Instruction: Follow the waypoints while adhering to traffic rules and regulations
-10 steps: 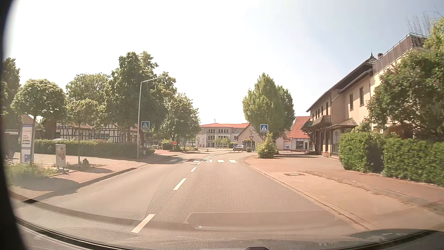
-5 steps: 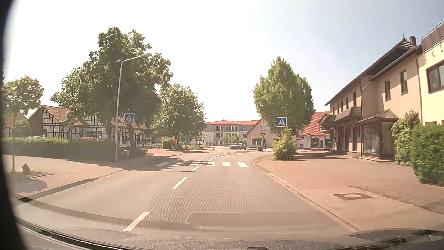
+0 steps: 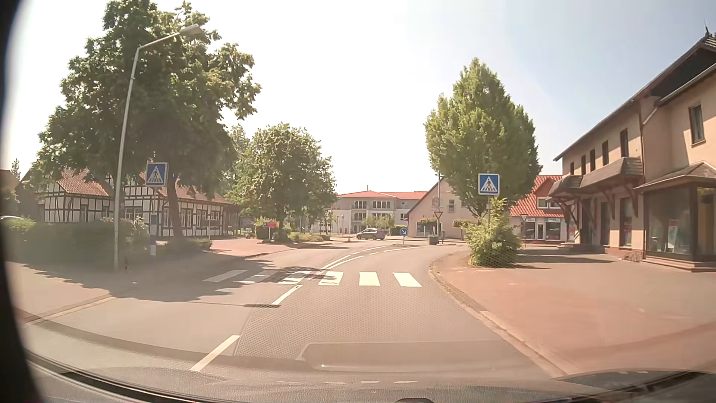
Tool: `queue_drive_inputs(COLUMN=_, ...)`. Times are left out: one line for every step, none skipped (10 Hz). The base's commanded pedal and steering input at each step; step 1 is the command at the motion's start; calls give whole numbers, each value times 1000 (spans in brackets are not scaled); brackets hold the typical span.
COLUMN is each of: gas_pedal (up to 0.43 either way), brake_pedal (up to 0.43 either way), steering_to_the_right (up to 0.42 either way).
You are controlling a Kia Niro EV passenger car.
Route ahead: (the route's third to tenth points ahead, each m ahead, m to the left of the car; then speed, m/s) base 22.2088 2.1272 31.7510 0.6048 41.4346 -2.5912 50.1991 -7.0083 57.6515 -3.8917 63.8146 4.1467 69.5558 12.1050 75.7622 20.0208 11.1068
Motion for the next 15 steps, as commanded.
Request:
queue_drive_inputs(gas_pedal=0, brake_pedal=0, steering_to_the_right=-9)
queue_drive_inputs(gas_pedal=0, brake_pedal=0, steering_to_the_right=-9)
queue_drive_inputs(gas_pedal=0, brake_pedal=0, steering_to_the_right=-9)
queue_drive_inputs(gas_pedal=0, brake_pedal=0, steering_to_the_right=-8)
queue_drive_inputs(gas_pedal=0, brake_pedal=0, steering_to_the_right=-7)
queue_drive_inputs(gas_pedal=0, brake_pedal=0, steering_to_the_right=-7)
queue_drive_inputs(gas_pedal=0, brake_pedal=0, steering_to_the_right=0)
queue_drive_inputs(gas_pedal=0, brake_pedal=0, steering_to_the_right=11)
queue_drive_inputs(gas_pedal=0, brake_pedal=0, steering_to_the_right=22)
queue_drive_inputs(gas_pedal=0, brake_pedal=6, steering_to_the_right=28)
queue_drive_inputs(gas_pedal=0, brake_pedal=61, steering_to_the_right=36)
queue_drive_inputs(gas_pedal=0, brake_pedal=79, steering_to_the_right=43)
queue_drive_inputs(gas_pedal=0, brake_pedal=98, steering_to_the_right=49)
queue_drive_inputs(gas_pedal=0, brake_pedal=91, steering_to_the_right=54)
queue_drive_inputs(gas_pedal=0, brake_pedal=91, steering_to_the_right=61)
